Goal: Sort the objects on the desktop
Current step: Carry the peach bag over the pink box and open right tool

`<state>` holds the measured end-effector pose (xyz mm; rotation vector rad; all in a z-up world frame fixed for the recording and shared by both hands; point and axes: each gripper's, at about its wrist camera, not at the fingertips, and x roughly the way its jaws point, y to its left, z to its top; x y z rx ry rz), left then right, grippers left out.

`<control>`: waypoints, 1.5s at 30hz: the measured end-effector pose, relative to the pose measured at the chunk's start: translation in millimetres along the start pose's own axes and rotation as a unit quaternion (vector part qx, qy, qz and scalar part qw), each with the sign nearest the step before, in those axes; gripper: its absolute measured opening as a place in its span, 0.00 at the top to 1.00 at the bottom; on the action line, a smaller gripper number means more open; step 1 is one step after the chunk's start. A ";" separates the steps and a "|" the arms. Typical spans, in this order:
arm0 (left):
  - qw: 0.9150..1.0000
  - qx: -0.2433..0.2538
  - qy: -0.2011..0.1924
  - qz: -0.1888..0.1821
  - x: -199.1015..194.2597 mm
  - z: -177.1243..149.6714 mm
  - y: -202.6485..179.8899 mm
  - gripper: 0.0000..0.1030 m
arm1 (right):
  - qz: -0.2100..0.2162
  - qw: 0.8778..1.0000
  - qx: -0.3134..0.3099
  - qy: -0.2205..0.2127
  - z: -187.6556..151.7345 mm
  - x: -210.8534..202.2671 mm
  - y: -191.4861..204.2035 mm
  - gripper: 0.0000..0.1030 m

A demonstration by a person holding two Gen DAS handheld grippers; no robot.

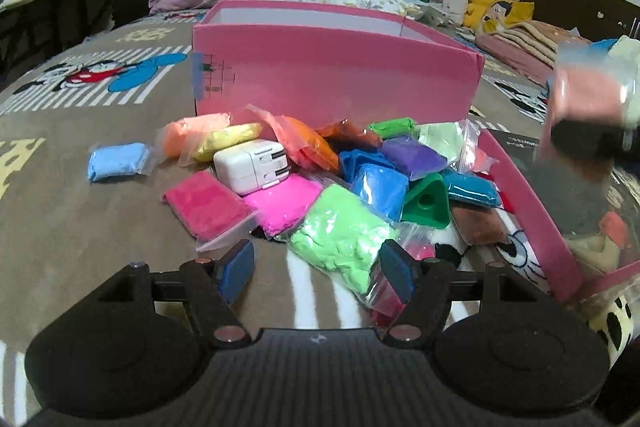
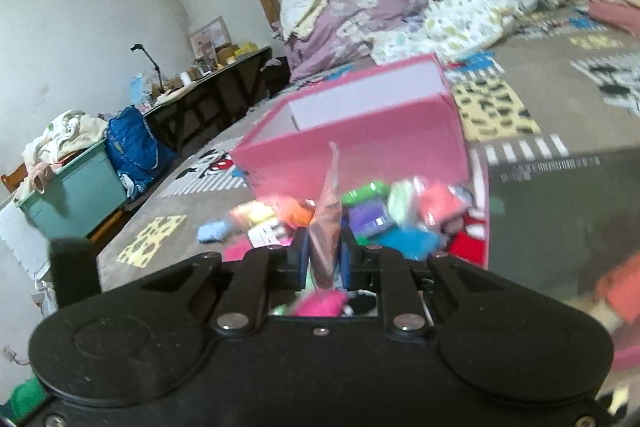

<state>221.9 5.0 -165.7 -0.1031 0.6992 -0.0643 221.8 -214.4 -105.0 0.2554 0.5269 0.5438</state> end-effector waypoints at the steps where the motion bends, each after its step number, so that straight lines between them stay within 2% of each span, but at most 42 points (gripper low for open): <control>1: 1.000 -0.001 0.002 -0.002 1.0 -0.1 0.5 0.33 | 0.002 1.000 -0.004 -0.002 5.1 0.8 2.0 0.86; 13: 1.000 -0.012 0.011 -0.009 6.1 -1.6 4.2 0.29 | 0.025 0.999 -0.040 -0.014 73.5 26.9 20.2 0.86; 24: 1.000 -0.020 0.008 -0.014 7.0 0.2 7.3 0.28 | 0.023 0.998 -0.062 -0.004 109.7 54.4 21.6 0.86; 38: 0.999 -0.032 -0.006 -0.012 7.8 4.3 12.5 0.28 | -0.006 0.997 -0.046 0.062 126.4 108.9 -5.2 0.86; 45: 0.999 -0.034 -0.005 -0.016 9.2 5.1 14.0 0.28 | -0.024 0.992 -0.070 0.107 130.3 140.7 -8.2 0.86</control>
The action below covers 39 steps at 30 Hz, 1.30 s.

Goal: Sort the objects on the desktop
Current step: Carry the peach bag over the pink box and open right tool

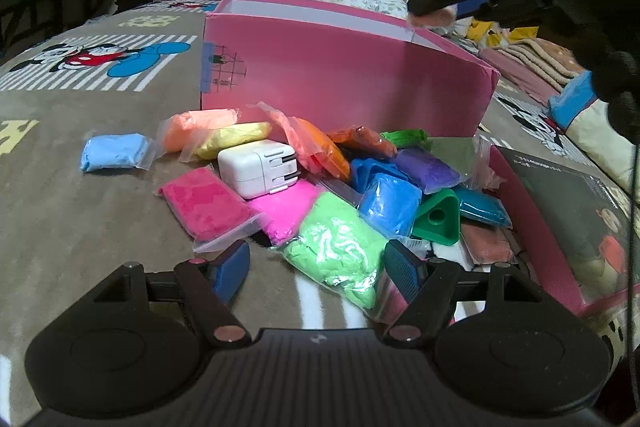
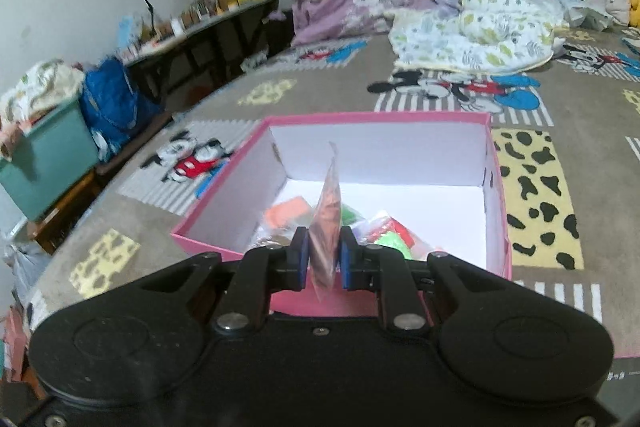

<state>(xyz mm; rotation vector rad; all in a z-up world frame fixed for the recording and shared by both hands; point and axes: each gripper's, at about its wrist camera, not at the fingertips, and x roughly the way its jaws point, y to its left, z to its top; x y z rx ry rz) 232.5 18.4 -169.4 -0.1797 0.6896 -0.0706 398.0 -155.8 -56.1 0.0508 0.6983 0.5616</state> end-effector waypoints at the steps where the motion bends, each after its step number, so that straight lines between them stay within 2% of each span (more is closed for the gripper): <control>1: 1.000 0.000 -0.001 0.000 -0.4 0.2 0.4 0.28 | -0.003 1.000 -0.001 0.006 1.2 4.1 -1.1 0.86; 12: 1.000 -0.003 -0.002 -0.002 0.1 1.6 4.7 0.28 | -0.060 0.997 -0.011 0.051 19.5 42.5 -20.8 0.86; 27: 1.000 -0.006 -0.001 -0.003 -0.7 2.7 7.1 0.28 | -0.089 0.989 -0.005 0.122 33.4 83.4 -38.3 0.86; 39: 1.000 -0.004 -0.002 -0.002 0.1 2.9 6.1 0.28 | -0.113 0.983 -0.003 0.145 32.8 96.8 -44.6 0.85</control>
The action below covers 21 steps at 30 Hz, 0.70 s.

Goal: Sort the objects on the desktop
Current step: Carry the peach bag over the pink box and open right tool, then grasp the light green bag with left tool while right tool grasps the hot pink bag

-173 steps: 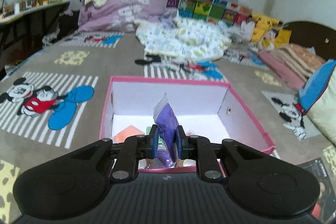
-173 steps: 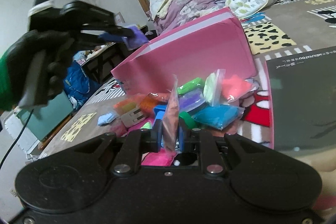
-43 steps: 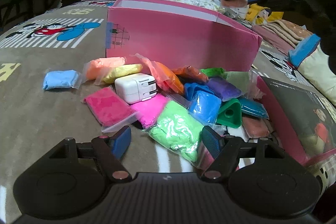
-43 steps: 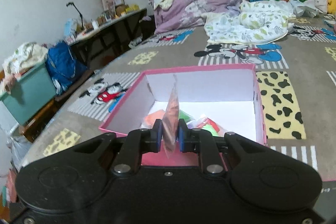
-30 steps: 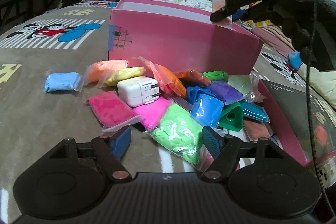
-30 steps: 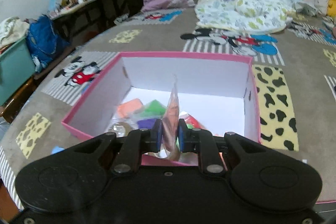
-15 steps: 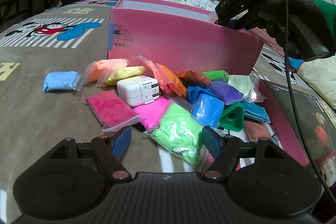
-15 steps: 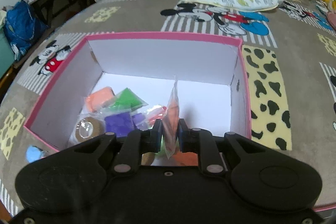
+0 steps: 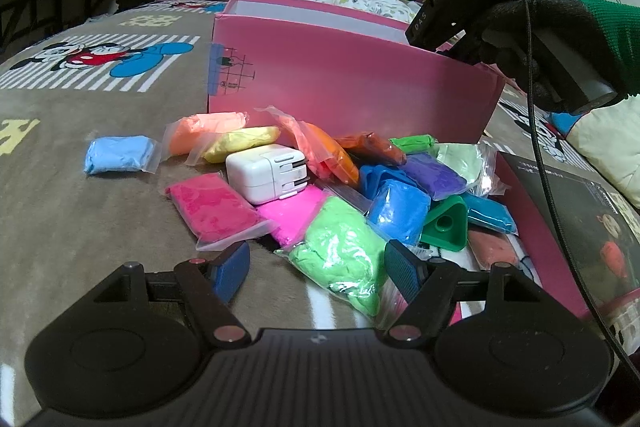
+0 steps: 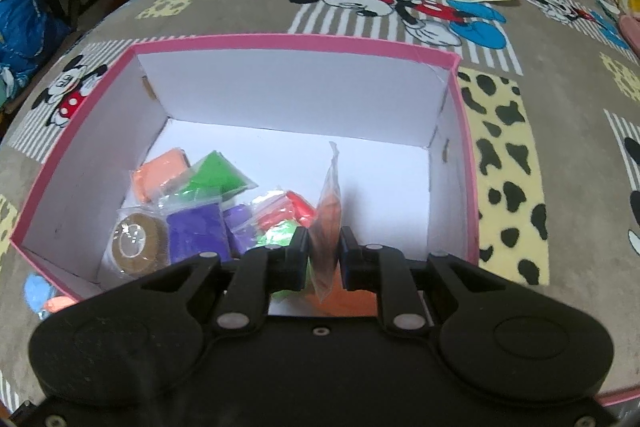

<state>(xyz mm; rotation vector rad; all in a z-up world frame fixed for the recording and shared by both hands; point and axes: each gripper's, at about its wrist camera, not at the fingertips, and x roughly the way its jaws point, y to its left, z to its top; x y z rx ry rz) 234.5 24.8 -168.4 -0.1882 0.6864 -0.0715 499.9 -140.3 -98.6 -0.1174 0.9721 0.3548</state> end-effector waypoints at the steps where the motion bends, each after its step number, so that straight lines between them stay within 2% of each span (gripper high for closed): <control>1: 1.000 0.000 0.000 0.000 0.2 -0.1 0.0 0.28 | 0.000 1.000 0.002 0.000 -0.4 -0.3 -0.8 0.85; 6: 1.000 0.001 0.000 0.002 0.9 -0.9 -0.6 0.28 | 0.017 1.000 0.017 -0.008 -2.0 -5.0 -4.2 0.65; 10: 1.000 0.002 -0.001 0.001 0.8 -0.9 0.1 0.28 | 0.016 0.999 0.016 -0.023 -2.4 -13.5 -0.8 0.62; 15: 1.000 0.003 -0.003 -0.001 -1.0 -0.4 0.6 0.28 | 0.026 0.997 0.023 -0.074 -10.3 -45.8 -0.5 0.53; 17: 1.000 0.002 -0.005 -0.004 -2.4 -0.2 1.0 0.28 | 0.030 0.994 0.019 -0.100 -18.9 -63.9 0.5 0.48; 21: 1.000 0.004 -0.011 -0.010 -4.8 0.2 0.0 0.28 | 0.056 0.988 0.040 -0.136 -44.7 -95.0 -4.7 0.46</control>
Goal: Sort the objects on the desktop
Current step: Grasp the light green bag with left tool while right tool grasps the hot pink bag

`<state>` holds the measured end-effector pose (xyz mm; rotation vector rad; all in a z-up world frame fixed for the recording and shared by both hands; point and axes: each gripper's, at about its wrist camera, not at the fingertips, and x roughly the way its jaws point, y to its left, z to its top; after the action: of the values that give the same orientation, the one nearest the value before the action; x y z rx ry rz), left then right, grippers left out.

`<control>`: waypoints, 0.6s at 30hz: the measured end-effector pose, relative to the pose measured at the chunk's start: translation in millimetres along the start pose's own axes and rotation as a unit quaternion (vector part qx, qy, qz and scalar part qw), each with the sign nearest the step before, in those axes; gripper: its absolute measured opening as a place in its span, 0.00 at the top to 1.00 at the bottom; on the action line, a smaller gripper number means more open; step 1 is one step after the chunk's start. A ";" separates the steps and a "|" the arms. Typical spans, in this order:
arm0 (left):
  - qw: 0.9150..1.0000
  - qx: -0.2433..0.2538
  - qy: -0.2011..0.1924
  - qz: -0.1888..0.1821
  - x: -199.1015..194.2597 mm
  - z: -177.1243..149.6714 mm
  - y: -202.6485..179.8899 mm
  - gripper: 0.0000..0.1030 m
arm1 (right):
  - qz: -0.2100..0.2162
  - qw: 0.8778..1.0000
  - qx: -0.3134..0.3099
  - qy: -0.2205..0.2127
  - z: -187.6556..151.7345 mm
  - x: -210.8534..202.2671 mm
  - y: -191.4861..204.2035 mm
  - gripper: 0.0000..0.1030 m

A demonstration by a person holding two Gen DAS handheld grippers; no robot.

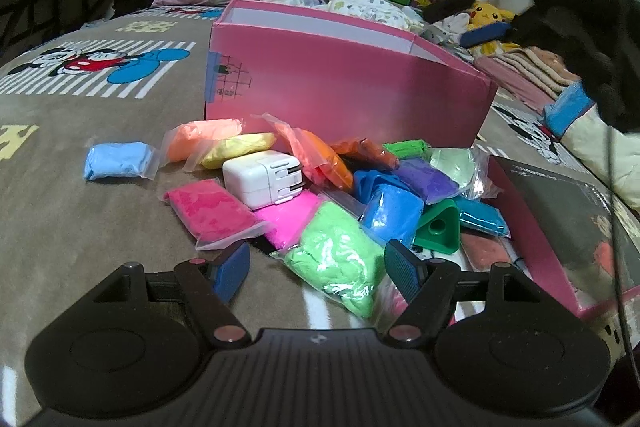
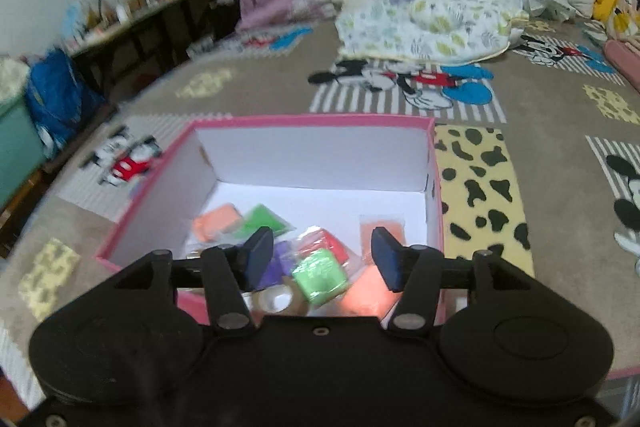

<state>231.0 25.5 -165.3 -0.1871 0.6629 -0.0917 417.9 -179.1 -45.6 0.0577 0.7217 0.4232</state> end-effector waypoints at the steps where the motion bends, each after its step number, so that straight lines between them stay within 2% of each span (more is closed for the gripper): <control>1: 1.000 0.002 -0.003 -0.002 -1.0 0.2 -0.8 0.28 | 0.004 1.000 0.008 -0.007 -5.9 -8.8 -1.5 0.45; 6: 0.999 0.028 -0.026 -0.011 -8.1 0.8 -4.6 0.28 | 0.020 0.999 0.019 -0.032 -51.9 -43.5 -1.1 0.43; 11: 0.996 0.081 -0.024 -0.017 -3.9 -0.1 -7.6 0.29 | 0.025 0.998 0.040 -0.037 -111.6 -63.3 -3.3 0.43; 18: 0.984 0.178 -0.011 -0.025 6.9 -9.3 -24.6 0.29 | 0.052 0.990 0.125 -0.046 -178.6 -78.7 -10.0 0.43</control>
<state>229.9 -0.9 -171.7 0.1391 0.6097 -0.2530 252.2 -235.9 -132.6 0.3493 0.6801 0.4257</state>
